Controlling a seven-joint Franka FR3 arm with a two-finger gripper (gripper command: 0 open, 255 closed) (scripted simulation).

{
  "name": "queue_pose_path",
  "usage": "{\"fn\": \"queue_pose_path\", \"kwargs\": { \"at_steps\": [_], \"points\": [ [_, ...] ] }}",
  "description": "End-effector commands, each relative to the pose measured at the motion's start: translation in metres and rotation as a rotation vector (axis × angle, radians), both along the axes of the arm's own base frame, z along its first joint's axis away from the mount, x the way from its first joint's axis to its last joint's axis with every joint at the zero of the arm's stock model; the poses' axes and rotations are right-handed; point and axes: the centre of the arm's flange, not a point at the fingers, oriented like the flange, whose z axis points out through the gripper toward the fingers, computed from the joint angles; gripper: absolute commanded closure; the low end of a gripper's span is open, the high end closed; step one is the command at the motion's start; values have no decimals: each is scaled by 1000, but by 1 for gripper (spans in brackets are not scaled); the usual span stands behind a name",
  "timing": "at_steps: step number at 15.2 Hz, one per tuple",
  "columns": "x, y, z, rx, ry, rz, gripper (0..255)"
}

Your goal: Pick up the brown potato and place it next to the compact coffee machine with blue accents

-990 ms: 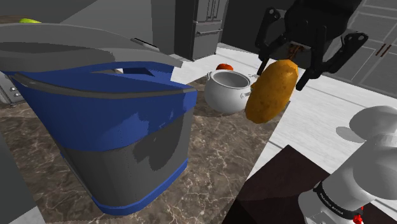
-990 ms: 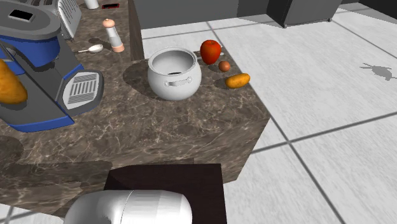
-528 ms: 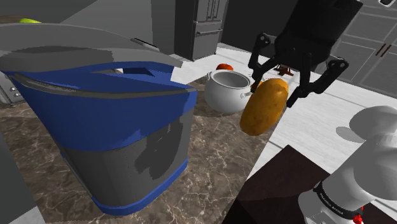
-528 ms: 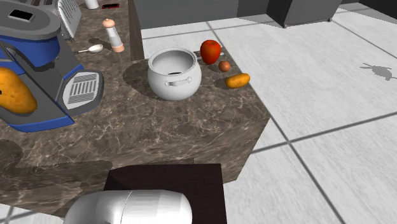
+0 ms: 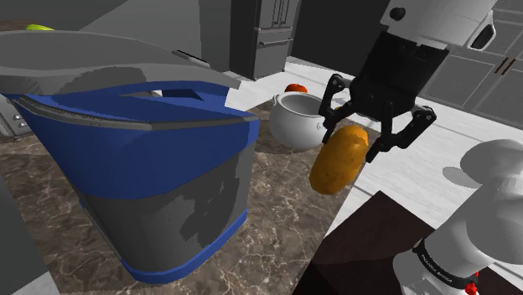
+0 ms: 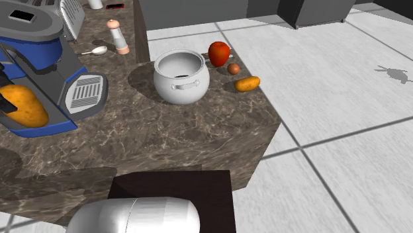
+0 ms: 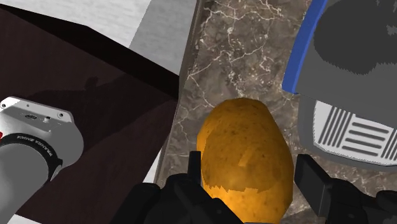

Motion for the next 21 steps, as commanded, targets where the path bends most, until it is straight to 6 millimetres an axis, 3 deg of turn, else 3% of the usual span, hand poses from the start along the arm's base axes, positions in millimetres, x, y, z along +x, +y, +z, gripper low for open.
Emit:
{"fn": "queue_pose_path", "kwargs": {
  "at_steps": [1, 21],
  "points": [
    [1, 0, -10, 0, 0, 0, 255],
    [1, 0, -116, 0, 0, 0, 255]
  ]
}}
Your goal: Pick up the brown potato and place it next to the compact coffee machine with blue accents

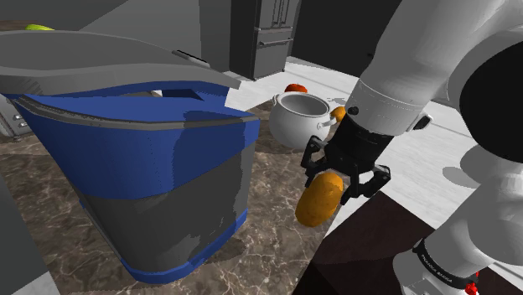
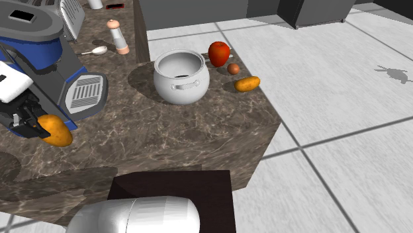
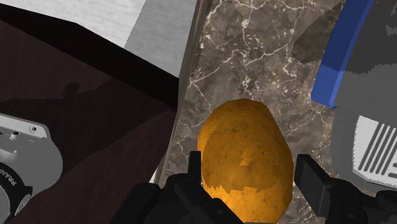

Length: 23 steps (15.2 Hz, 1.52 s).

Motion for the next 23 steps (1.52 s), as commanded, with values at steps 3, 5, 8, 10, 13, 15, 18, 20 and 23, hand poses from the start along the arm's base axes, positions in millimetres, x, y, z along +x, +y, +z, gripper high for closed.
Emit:
{"fn": "queue_pose_path", "kwargs": {
  "at_steps": [3, 5, 8, 10, 13, 15, 18, 20, 23],
  "points": [
    [0, 0, -21, 0, -1, 0, 255],
    [0, 0, -31, 0, -1, 0, 255],
    [0, 0, -47, 0, -1, 0, 255],
    [0, 0, -58, 0, -1, 0, 255],
    [0, 0, -73, 0, -1, 0, 255],
    [0, 0, -84, 0, -1, 0, 255],
    [0, 0, -100, 0, -1, 0, 255],
    [0, 0, -110, 0, -1, 0, 255],
    [0, 0, -126, 0, -1, 0, 255]
  ]
}}
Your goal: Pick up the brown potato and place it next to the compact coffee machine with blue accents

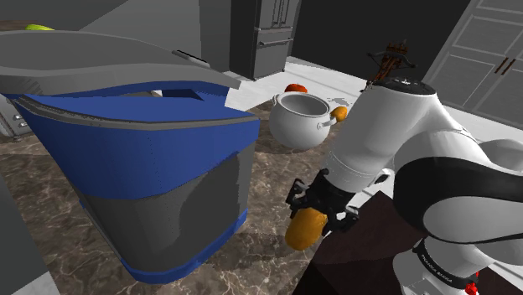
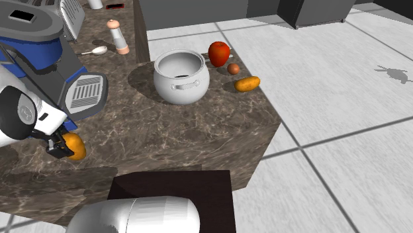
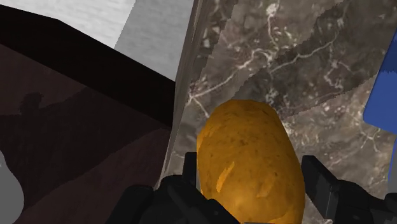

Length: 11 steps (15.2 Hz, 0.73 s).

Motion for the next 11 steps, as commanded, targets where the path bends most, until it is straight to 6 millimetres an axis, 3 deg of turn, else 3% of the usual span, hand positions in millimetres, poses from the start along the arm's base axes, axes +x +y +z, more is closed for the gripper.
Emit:
{"fn": "queue_pose_path", "kwargs": {
  "at_steps": [1, 6, 11],
  "points": [
    [-2, 0, -15, -7, 9, 0, 255],
    [-2, 0, -41, -7, 9, 0, 255],
    [-2, 0, -41, -7, 9, 0, 255]
  ]
}}
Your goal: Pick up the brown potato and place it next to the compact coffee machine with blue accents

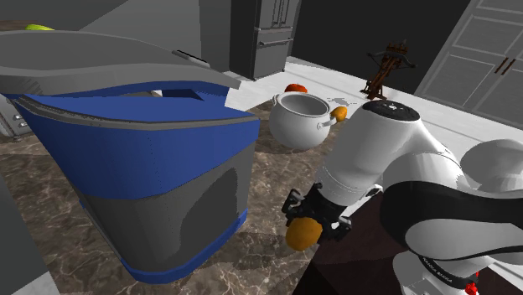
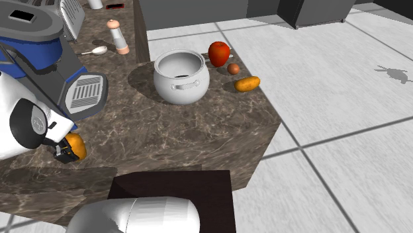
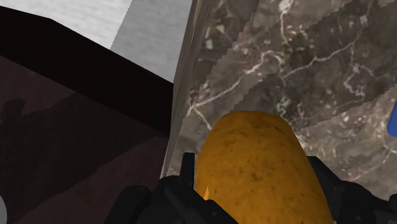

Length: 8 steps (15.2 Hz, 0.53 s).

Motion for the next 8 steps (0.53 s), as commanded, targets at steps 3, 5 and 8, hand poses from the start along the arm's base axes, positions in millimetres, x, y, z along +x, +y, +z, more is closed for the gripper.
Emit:
{"fn": "queue_pose_path", "kwargs": {
  "at_steps": [3, 5, 8],
  "points": [
    [-1, -1, -8, -10, 15, -1, 0],
    [0, 0, -6, -10, 15, -1, 0],
    [-2, -2, -7, -11, 15, -1, 0]
  ]
}}
